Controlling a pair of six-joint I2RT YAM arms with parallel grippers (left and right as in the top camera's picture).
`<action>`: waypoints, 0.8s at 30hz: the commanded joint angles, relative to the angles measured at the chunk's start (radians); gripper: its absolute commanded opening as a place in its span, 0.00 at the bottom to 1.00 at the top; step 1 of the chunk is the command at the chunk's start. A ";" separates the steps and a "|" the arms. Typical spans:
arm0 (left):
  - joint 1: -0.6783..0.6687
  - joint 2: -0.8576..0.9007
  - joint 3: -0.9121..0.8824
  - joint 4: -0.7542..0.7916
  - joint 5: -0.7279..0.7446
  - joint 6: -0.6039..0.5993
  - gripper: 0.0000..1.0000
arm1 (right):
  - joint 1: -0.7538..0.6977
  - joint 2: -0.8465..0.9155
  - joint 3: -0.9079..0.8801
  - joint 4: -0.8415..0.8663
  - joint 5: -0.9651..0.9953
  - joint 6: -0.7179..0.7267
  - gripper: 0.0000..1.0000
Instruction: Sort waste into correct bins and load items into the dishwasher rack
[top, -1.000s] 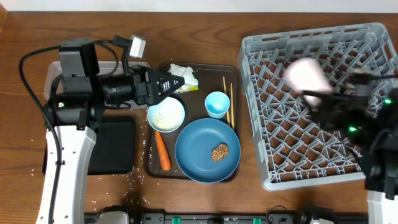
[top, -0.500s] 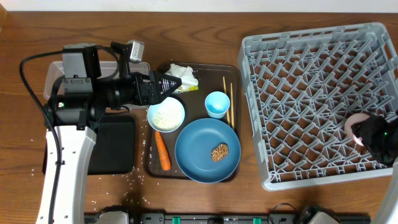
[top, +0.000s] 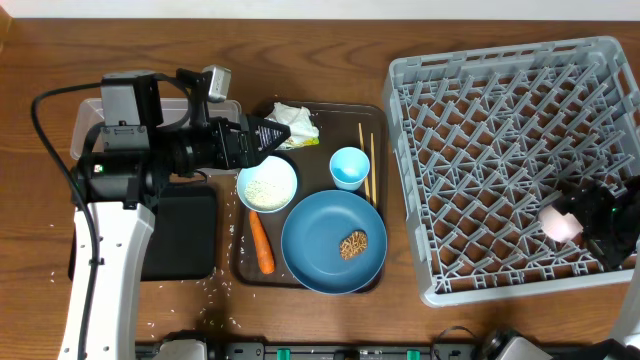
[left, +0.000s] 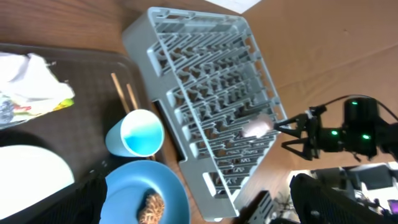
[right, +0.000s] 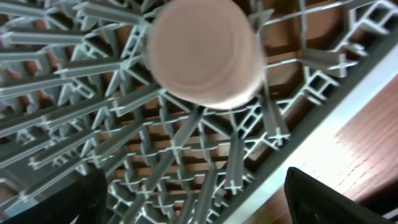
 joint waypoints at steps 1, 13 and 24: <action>-0.038 -0.004 0.016 -0.023 -0.126 0.048 0.95 | -0.006 -0.003 0.073 -0.010 -0.108 0.016 0.83; -0.327 0.148 -0.012 0.006 -0.684 0.123 0.95 | 0.117 -0.152 0.220 0.022 -0.459 -0.077 0.84; -0.465 0.479 -0.012 0.200 -0.718 0.117 0.75 | 0.234 -0.167 0.217 -0.002 -0.351 -0.078 0.86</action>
